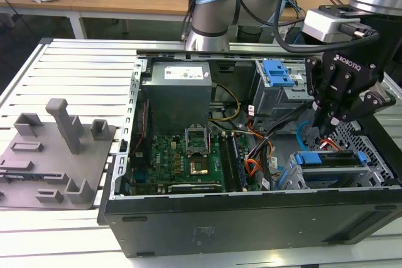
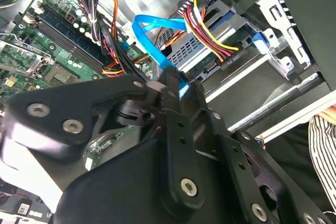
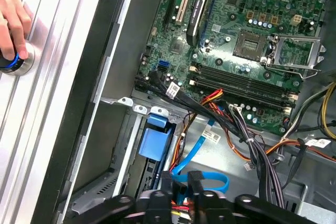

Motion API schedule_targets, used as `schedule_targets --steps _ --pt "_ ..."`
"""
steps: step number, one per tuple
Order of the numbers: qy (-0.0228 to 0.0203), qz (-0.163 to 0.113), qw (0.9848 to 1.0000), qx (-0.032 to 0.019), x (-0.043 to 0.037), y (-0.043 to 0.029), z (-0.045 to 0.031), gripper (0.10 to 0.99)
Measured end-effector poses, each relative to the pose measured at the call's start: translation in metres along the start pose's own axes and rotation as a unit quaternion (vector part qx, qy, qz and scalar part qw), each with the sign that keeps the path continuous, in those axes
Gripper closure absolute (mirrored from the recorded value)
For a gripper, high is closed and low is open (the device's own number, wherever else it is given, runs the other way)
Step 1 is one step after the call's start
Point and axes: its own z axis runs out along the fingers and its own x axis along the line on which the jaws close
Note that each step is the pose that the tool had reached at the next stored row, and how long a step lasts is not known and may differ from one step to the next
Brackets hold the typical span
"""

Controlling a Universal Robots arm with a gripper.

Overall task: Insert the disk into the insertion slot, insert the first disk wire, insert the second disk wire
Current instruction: 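Insert the second disk wire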

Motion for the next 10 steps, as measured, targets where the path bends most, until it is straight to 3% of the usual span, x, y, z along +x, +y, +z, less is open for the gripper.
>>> schedule_targets --steps 2,6,7,8,10 --pt "0.0000 0.000 1.0000 0.0000 0.0000 0.0000 0.0001 0.922" --pt "0.0000 0.000 1.0000 0.0000 -0.0001 0.0000 0.0003 0.922" --pt "-0.0031 0.000 1.0000 0.0010 0.0001 0.0000 0.0006 0.922" --pt "-0.0206 0.000 0.9998 0.0064 0.0011 0.0004 0.0005 0.922" --pt "-0.0378 -0.001 0.9992 0.0117 0.0022 0.0007 0.0008 0.922"
